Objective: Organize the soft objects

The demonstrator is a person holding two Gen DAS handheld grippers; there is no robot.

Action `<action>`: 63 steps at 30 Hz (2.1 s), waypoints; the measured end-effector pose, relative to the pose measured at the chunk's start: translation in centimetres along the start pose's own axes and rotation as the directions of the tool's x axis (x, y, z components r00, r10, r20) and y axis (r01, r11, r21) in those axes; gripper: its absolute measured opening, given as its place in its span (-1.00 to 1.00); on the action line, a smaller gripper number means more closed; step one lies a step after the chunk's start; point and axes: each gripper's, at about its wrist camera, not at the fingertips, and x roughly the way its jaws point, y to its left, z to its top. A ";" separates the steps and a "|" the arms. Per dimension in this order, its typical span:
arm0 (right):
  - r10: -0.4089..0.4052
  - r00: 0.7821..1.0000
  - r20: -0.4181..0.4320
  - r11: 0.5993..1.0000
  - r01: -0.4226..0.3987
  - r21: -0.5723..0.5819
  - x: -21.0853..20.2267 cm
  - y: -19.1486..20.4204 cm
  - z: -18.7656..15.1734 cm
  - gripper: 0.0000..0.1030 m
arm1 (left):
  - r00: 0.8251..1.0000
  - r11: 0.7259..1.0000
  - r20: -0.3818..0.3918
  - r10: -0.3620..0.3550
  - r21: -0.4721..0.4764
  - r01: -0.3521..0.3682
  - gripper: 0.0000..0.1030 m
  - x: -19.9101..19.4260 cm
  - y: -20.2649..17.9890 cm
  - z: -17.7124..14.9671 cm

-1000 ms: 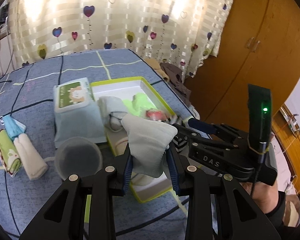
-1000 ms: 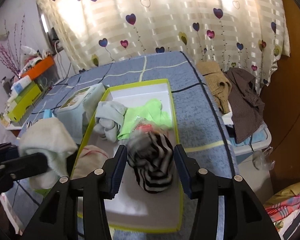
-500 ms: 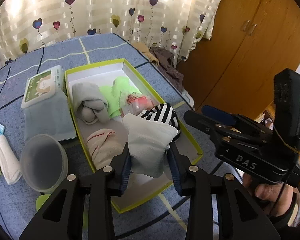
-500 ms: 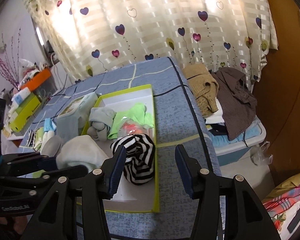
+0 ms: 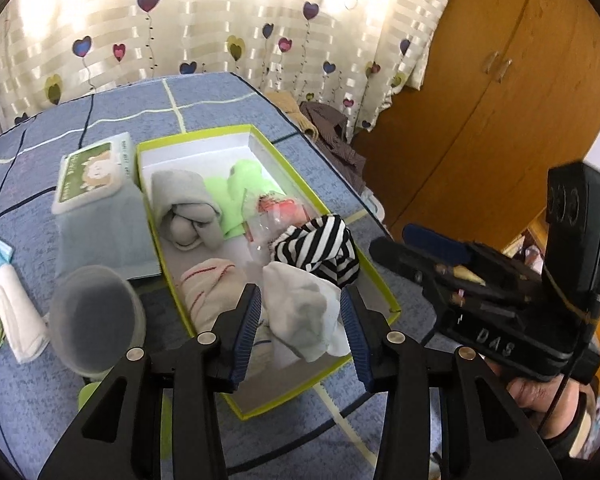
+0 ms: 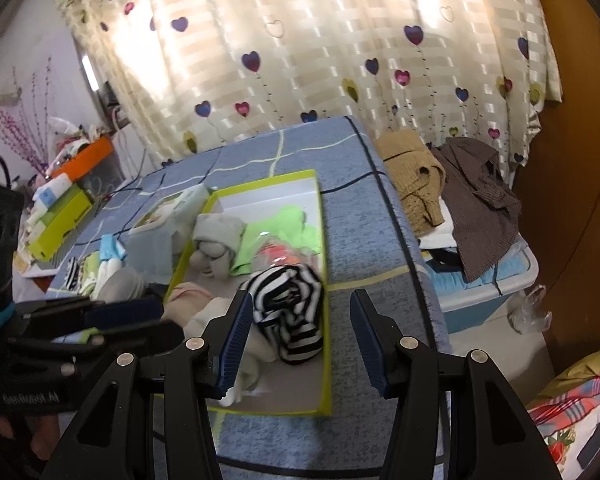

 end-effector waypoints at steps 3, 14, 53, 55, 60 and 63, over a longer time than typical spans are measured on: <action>0.018 1.000 -0.016 0.999 -0.019 -0.031 -0.2 1.5 -0.5 -0.04 | 1.000 1.000 0.026 0.000 -0.020 0.001 -0.17 -1.2 0.5 0.0; 0.024 0.989 -0.147 0.991 -0.043 -0.130 2.5 5.4 -3.5 -0.77 | 0.996 0.997 0.087 0.024 -0.074 -0.018 -0.17 -4.4 2.6 -0.9; -0.043 0.999 -0.018 0.985 0.040 -0.166 -1.2 9.9 0.6 0.05 | 0.980 0.981 0.166 0.112 -0.177 -0.082 -0.17 -10.0 8.4 -3.8; -0.041 0.999 -0.009 0.984 0.039 -0.176 -1.8 10.8 0.5 0.07 | 0.978 0.979 0.171 0.120 -0.182 -0.088 -0.17 -10.4 8.6 -4.1; -0.029 1.000 0.005 0.979 0.029 -0.201 -2.7 12.5 0.4 0.09 | 0.975 0.974 0.177 0.138 -0.202 -0.101 -0.17 -11.3 9.5 -4.8; -0.021 1.000 0.008 0.977 0.022 -0.211 -3.0 13.4 0.4 0.09 | 0.974 0.971 0.180 0.141 -0.217 -0.101 -0.17 -11.7 10.0 -5.2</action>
